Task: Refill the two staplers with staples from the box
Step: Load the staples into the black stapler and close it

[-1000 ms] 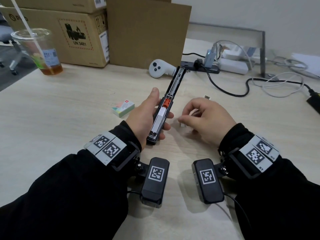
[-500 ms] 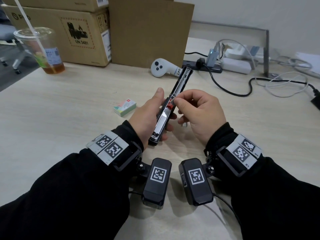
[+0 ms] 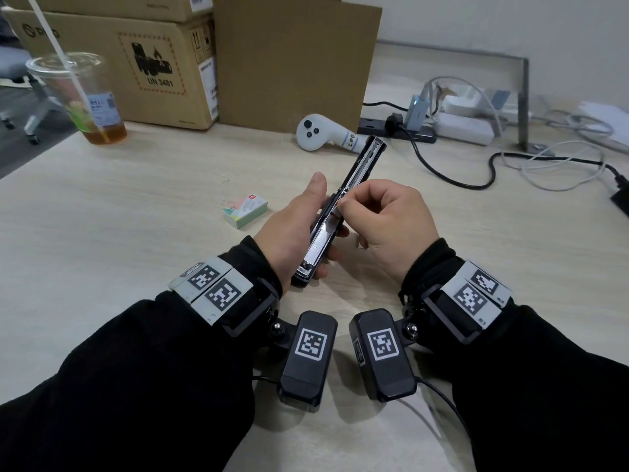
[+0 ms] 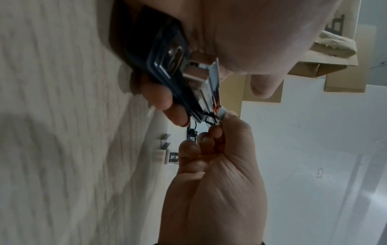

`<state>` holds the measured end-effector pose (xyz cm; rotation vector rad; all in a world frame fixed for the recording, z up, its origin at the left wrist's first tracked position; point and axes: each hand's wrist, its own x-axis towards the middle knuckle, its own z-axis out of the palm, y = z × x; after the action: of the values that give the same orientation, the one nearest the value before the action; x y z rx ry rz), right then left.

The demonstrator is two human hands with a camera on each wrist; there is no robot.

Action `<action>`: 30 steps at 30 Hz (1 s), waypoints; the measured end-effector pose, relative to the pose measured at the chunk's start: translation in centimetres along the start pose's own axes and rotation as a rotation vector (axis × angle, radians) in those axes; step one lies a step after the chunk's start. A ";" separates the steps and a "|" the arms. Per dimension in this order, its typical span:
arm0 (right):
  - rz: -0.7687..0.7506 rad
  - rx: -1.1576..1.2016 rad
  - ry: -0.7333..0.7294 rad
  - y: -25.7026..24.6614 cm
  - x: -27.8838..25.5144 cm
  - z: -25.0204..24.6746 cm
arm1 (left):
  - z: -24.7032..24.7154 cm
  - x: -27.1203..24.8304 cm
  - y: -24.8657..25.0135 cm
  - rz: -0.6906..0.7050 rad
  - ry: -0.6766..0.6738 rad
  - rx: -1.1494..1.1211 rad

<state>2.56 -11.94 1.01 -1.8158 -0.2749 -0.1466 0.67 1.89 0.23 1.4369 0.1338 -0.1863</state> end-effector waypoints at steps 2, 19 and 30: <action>-0.009 -0.027 0.002 0.1 0.1 0.0 | 0.0 -0.1 0.0 0.000 -0.002 0.007; -0.002 0.038 0.171 1.1 0.4 -0.6 | -0.3 -0.1 0.2 -0.039 0.005 -0.102; 0.197 0.627 0.234 1.2 1.4 -0.6 | 0.1 -0.7 0.5 -0.096 -0.138 -0.116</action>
<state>4.29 -12.66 0.38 -1.1803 0.0293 -0.1159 0.12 1.87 0.86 1.2988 0.0995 -0.3505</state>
